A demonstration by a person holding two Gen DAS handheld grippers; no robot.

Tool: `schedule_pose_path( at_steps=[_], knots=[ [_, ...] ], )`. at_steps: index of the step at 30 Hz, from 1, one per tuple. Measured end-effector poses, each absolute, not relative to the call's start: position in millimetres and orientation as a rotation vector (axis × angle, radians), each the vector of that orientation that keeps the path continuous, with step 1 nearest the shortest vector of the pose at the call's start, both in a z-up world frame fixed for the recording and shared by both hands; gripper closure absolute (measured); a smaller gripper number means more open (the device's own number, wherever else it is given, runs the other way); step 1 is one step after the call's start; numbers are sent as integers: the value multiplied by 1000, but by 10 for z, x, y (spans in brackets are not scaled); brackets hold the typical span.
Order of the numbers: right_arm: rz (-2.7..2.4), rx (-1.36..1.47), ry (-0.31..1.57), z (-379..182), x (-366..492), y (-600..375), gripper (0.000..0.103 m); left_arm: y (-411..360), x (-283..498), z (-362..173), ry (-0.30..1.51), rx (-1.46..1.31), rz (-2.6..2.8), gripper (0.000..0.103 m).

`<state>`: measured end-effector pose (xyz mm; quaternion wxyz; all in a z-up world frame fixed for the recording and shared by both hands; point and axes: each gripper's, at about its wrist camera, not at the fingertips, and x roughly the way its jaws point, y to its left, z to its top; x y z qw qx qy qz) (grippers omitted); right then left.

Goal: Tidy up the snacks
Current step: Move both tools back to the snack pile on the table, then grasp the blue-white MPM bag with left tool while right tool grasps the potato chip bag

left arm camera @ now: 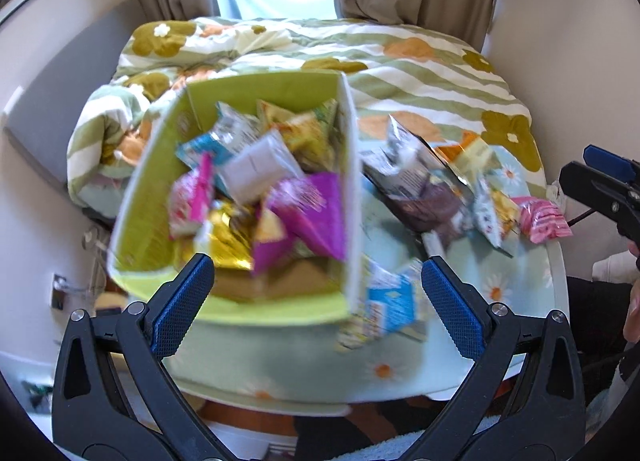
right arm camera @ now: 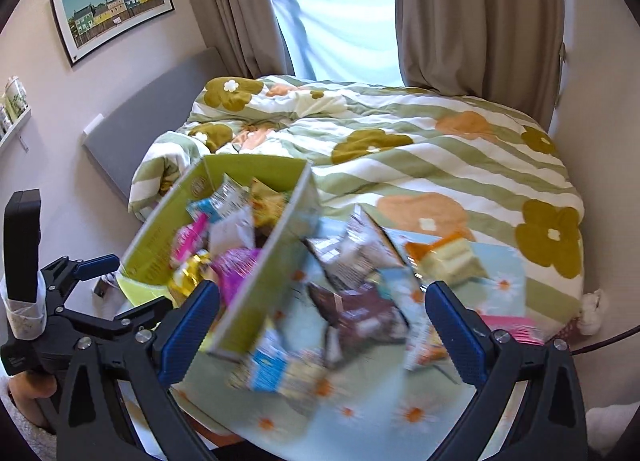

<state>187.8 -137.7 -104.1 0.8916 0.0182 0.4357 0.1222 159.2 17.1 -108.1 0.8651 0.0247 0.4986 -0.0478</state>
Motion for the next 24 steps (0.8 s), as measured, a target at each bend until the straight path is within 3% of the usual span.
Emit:
schedule_pose_path(
  at_steps=[9,17,24],
  knots=[
    [282,25,969,-1412,1740,-2074,1,-339,1245,-1509,1127,36,0,0],
    [299,16,1057,-1876,1820,-2378,1,-877,1221,-1952,1098,341,87,0],
    [325,-19,1094,-2229,1969,-2379,1,-1148,1445,-2461,1127,432,131,0]
  ],
)
